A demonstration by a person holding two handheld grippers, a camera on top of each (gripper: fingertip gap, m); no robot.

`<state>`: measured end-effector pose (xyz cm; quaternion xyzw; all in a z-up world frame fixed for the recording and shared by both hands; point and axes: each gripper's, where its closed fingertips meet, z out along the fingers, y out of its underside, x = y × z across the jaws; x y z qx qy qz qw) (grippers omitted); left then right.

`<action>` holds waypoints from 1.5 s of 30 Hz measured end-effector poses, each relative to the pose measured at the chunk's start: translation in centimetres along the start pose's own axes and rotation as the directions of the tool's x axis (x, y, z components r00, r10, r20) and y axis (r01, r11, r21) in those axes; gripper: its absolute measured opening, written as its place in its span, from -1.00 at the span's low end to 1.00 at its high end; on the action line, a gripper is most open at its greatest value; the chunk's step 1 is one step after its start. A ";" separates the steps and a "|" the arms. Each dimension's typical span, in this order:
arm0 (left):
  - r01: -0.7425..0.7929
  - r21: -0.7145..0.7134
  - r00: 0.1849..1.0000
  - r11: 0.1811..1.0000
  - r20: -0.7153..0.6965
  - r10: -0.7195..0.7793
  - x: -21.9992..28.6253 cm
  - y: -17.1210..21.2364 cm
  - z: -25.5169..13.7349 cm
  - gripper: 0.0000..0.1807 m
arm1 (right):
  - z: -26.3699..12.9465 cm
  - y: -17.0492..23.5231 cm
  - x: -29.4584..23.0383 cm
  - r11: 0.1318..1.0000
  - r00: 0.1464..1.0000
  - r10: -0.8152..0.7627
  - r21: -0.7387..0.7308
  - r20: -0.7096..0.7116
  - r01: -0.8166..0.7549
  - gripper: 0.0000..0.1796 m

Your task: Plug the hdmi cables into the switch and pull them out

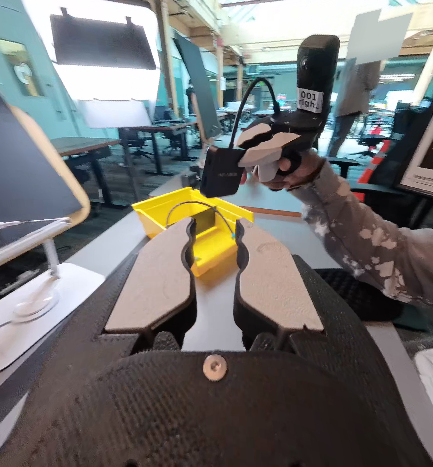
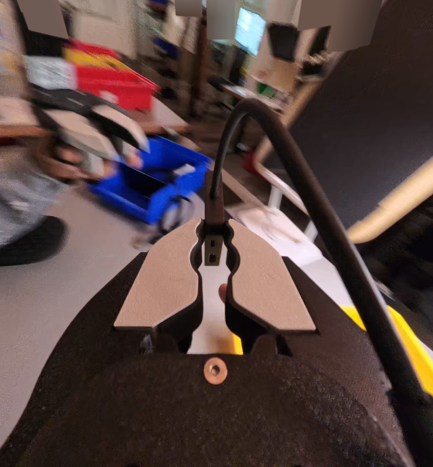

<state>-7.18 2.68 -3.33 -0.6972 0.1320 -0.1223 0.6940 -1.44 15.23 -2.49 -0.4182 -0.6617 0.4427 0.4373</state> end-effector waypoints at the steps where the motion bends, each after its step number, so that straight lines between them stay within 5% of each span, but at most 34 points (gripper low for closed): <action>1: -0.005 0.009 0.999 1.000 0.034 0.005 -0.6 -0.4 -0.6 -0.67 | -0.6 1.2 3.4 0.997 0.991 -0.006 -0.081 -0.131 -0.005 -0.85; 4: -0.020 0.025 0.995 0.999 0.100 0.017 -1.9 -1.3 -2.1 -0.67 | -2.2 5.7 13.0 0.946 0.919 -0.059 -0.315 -0.389 -0.072 -0.85; 8: -0.031 0.038 0.991 0.999 0.130 0.025 -2.2 -2.0 -3.2 -0.67 | -3.9 14.3 22.0 0.782 0.847 -0.124 -0.576 -0.517 -0.238 -0.85; 13: -0.060 0.017 0.982 0.998 0.179 0.056 -3.0 -1.9 -3.8 -0.67 | -4.8 23.7 25.2 0.555 0.843 -0.111 -0.737 -0.526 -0.387 -0.85; 18: -0.042 -0.006 0.979 0.999 0.197 0.042 -4.0 -1.2 -3.9 -0.67 | -4.4 26.8 24.9 0.466 0.877 -0.136 -0.811 -0.462 -0.354 -0.85; 22: -0.025 -0.016 0.975 1.000 0.221 0.028 -4.9 -0.7 -4.2 -0.67 | -4.1 25.3 24.3 0.497 0.896 -0.121 -0.807 -0.427 -0.318 -0.77; 28: -0.020 -0.008 0.966 1.000 0.257 0.021 -5.8 -1.0 -5.2 -0.67 | -3.7 19.0 21.8 0.692 0.910 -0.066 -0.676 -0.409 -0.254 -0.68; 35: -0.015 -0.046 0.913 0.999 0.406 0.032 -9.3 -1.8 -10.7 -0.66 | -3.6 9.6 10.2 0.964 0.958 0.072 -0.226 -0.276 -0.138 -0.67; 39: 0.077 -0.200 0.861 0.977 0.508 0.036 -14.0 0.2 -15.2 -0.67 | -4.2 8.6 1.1 0.991 0.985 0.114 -0.061 -0.130 -0.123 -0.67; 45: 0.352 -0.498 0.823 0.792 0.567 -0.010 -20.1 9.1 -19.2 -0.59 | -4.0 10.9 -6.2 0.982 0.982 0.190 0.021 -0.009 -0.189 -0.67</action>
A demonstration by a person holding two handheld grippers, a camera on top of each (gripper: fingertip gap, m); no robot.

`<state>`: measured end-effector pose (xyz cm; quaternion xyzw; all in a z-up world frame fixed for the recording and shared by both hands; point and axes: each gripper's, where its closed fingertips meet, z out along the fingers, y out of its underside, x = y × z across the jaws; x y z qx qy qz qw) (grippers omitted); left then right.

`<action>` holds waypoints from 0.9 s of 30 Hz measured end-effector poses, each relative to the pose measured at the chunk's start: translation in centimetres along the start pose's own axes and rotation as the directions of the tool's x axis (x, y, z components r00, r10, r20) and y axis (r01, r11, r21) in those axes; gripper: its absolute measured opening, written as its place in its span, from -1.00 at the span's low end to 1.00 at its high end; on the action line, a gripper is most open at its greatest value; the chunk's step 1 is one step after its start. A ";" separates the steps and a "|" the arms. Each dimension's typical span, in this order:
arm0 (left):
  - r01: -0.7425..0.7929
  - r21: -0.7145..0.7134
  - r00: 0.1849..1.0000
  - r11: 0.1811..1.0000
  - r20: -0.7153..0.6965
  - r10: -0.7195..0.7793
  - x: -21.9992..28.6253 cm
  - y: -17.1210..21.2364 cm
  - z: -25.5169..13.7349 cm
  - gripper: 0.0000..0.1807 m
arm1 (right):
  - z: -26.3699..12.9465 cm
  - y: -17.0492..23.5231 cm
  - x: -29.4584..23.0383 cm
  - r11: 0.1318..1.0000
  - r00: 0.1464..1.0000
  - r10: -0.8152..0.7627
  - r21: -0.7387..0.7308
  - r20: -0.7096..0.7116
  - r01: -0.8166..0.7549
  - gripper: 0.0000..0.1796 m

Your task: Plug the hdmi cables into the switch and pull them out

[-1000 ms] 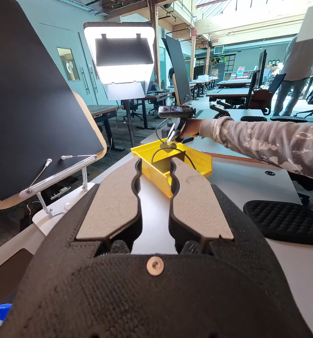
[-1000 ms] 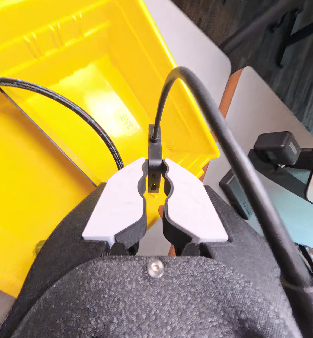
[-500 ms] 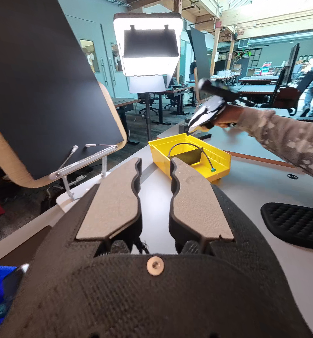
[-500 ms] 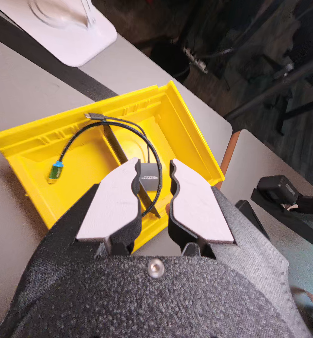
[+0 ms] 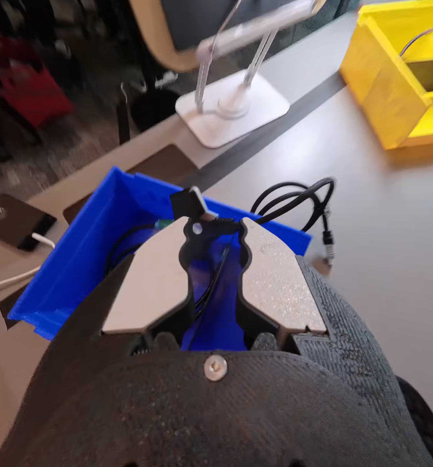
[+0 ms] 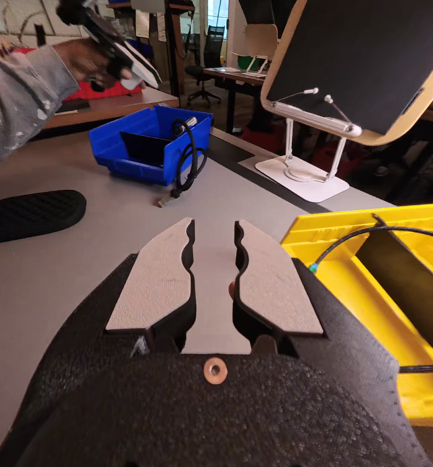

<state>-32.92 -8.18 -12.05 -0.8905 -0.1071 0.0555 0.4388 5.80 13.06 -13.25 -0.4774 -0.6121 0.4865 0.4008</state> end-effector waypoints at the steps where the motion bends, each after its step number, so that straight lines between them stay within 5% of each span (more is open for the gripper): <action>1: 0.004 -0.043 1.000 0.999 0.007 -0.004 -0.6 1.0 1.1 -0.58 | 0.1 0.4 -0.3 1.000 1.000 0.015 0.009 0.001 -0.015 -0.68; 7: -0.069 -0.195 0.991 0.978 0.096 0.089 -0.7 6.3 6.9 -0.41 | 0.1 2.1 -0.7 0.999 0.999 0.044 0.012 -0.014 -0.044 -0.70; 13: -0.149 -0.187 0.961 0.971 0.204 0.186 -0.5 6.6 9.7 -0.27 | -0.1 2.6 -0.8 0.994 0.995 0.100 0.035 0.008 -0.101 -0.71; 19: -0.208 -0.079 0.947 0.975 0.232 0.221 -0.3 5.1 9.5 -0.38 | -0.7 2.9 -1.3 0.992 0.994 0.106 0.067 0.008 -0.106 -0.73; 27: -0.445 -0.068 0.798 0.893 0.422 0.430 -0.7 3.3 9.2 -0.61 | -0.8 3.5 -1.6 0.988 0.991 0.131 0.074 0.020 -0.132 -0.75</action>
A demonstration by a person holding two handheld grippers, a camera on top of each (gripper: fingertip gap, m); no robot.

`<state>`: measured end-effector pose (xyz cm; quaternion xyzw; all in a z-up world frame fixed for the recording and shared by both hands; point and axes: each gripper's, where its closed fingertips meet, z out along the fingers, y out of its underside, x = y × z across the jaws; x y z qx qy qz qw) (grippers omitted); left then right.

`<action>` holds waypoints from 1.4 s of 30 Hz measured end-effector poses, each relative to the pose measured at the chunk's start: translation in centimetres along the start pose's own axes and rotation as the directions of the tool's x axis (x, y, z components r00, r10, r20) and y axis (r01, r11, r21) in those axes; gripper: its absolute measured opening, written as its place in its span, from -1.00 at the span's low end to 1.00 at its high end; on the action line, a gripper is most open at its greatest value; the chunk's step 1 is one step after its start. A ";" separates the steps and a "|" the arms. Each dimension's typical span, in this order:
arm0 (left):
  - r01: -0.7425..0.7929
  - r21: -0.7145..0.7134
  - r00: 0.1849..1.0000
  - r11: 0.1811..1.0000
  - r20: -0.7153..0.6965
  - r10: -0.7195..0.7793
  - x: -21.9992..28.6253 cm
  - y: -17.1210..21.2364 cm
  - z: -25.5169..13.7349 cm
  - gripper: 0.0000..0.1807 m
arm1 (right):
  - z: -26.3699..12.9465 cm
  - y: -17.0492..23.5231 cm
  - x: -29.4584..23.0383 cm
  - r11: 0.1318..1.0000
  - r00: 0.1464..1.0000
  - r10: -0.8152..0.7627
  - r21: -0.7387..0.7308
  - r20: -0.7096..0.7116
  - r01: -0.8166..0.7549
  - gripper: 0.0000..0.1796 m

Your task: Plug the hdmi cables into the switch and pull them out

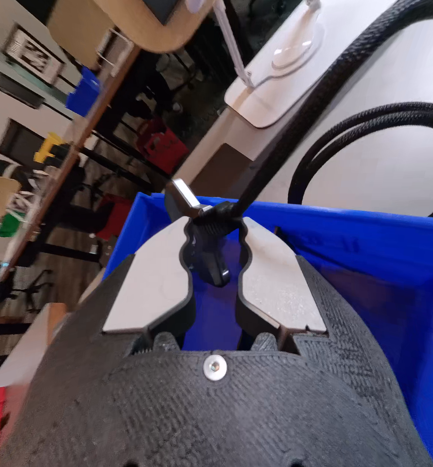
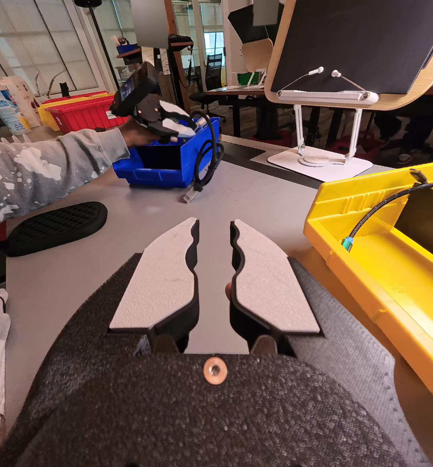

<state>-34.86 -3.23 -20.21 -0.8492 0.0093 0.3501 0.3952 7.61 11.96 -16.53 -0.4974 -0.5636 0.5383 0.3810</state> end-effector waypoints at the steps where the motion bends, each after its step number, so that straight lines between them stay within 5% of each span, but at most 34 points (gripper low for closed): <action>1: -0.023 0.015 0.998 1.000 0.055 0.022 -0.7 -0.4 -0.3 -0.70 | -0.1 0.0 0.0 1.000 1.000 -0.008 -0.002 -0.005 0.008 -0.75; 4: -0.120 0.014 0.976 0.993 0.187 0.115 -3.3 -1.4 -1.1 -0.82 | -0.3 -0.1 0.0 1.000 1.000 -0.021 -0.002 -0.013 0.021 -0.76; 10: -0.122 0.096 0.971 0.988 0.219 0.098 -9.2 -5.9 -4.1 -0.82 | -0.3 -1.8 -0.1 0.999 1.000 -0.027 0.031 -0.002 0.027 -0.78; 19: -0.041 0.464 0.985 0.885 0.170 -0.043 -14.8 -18.8 -16.5 -0.83 | 2.8 -5.6 -2.2 0.993 0.992 -0.061 0.104 0.111 0.050 -0.79; 24: 0.191 0.701 0.981 0.687 -0.164 -0.105 -11.0 -25.2 -23.3 -0.84 | 4.7 -10.9 -2.4 0.972 0.982 -0.149 0.201 0.114 0.124 -0.76; 29: 0.490 0.773 0.861 0.404 -0.500 -0.089 -6.1 -29.1 -28.2 -0.84 | 6.2 -17.0 -5.9 0.936 0.941 0.017 0.326 0.339 -0.134 -0.77; 33: 0.711 0.685 0.697 0.156 -0.717 -0.031 -2.6 -31.3 -30.4 -0.84 | 9.5 -18.6 -10.3 0.873 0.861 0.116 0.362 0.495 -0.326 -0.72; 37: 0.856 0.514 0.516 -0.064 -0.856 0.025 -0.2 -32.0 -31.2 -0.85 | 10.3 -21.8 -9.5 0.732 0.822 0.199 0.476 0.534 -0.487 -0.56; 40: 0.918 0.375 0.386 -0.128 -0.919 0.075 1.6 -31.5 -30.6 -0.85 | 9.5 -23.7 -8.1 0.670 0.813 0.199 0.530 0.547 -0.520 -0.55; 42: 0.941 0.323 0.332 -0.101 -0.939 0.088 3.3 -31.3 -29.9 -0.85 | 8.4 -24.2 -7.8 0.653 0.806 0.156 0.553 0.571 -0.518 -0.74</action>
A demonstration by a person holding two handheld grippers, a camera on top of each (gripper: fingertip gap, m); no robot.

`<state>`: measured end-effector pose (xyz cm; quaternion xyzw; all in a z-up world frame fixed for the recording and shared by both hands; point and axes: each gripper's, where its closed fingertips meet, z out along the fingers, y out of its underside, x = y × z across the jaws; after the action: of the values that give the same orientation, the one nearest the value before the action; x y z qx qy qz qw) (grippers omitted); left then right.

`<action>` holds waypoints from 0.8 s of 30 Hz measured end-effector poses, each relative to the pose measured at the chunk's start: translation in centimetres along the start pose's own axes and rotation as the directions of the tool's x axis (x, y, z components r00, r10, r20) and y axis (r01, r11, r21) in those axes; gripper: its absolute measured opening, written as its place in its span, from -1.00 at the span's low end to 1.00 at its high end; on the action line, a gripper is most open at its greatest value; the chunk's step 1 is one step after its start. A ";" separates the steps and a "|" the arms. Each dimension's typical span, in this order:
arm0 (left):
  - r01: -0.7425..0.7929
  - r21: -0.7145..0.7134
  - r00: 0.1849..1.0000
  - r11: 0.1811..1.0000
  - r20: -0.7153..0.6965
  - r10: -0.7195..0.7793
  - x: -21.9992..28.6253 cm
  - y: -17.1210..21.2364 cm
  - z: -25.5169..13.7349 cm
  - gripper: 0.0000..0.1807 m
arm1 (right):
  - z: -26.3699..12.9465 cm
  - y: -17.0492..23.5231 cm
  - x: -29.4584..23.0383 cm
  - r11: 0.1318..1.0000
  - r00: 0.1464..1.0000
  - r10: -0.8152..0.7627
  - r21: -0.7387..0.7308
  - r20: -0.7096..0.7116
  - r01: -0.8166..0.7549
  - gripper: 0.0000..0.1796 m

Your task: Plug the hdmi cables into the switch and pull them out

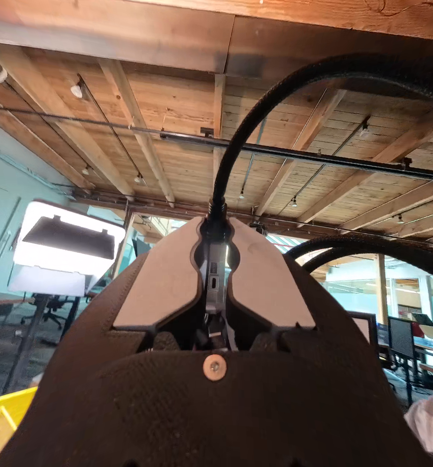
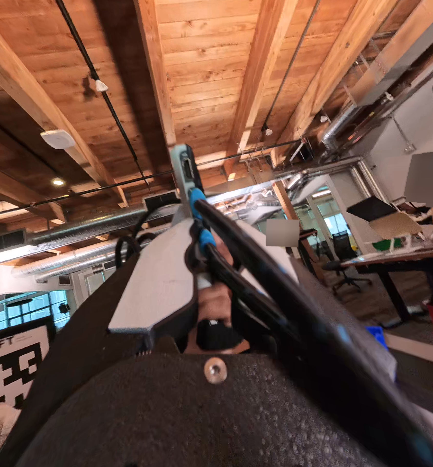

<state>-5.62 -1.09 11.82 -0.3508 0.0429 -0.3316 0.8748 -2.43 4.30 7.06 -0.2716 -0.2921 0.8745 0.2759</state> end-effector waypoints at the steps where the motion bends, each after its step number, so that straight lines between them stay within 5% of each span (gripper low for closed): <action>1: 0.011 -0.013 1.000 1.000 0.011 -0.011 -0.1 0.8 -0.2 -0.84 | -0.3 -0.3 -0.4 1.000 0.999 -0.007 -0.003 0.033 0.007 -0.81; 13: -0.018 -0.261 1.000 0.965 -0.006 0.017 0.5 3.5 -2.6 -0.78 | -1.4 -0.5 -1.9 0.987 0.995 -0.028 -0.156 0.098 0.043 -0.88; 20: -0.064 -0.450 0.997 0.891 -0.075 0.034 0.8 6.8 -3.9 -0.50 | -1.6 -0.4 -1.9 0.986 0.992 -0.052 -0.149 0.114 0.069 -0.89; 24: -0.093 -0.446 0.995 0.890 -0.082 0.063 1.0 8.2 -3.2 -0.61 | -1.4 1.2 -1.7 0.974 0.991 -0.058 -0.209 0.119 0.082 -0.91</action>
<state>-1.36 0.82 4.28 -0.5304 0.1608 -0.2886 0.7808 -0.76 2.90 5.80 -0.2398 -0.4087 0.8416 0.2592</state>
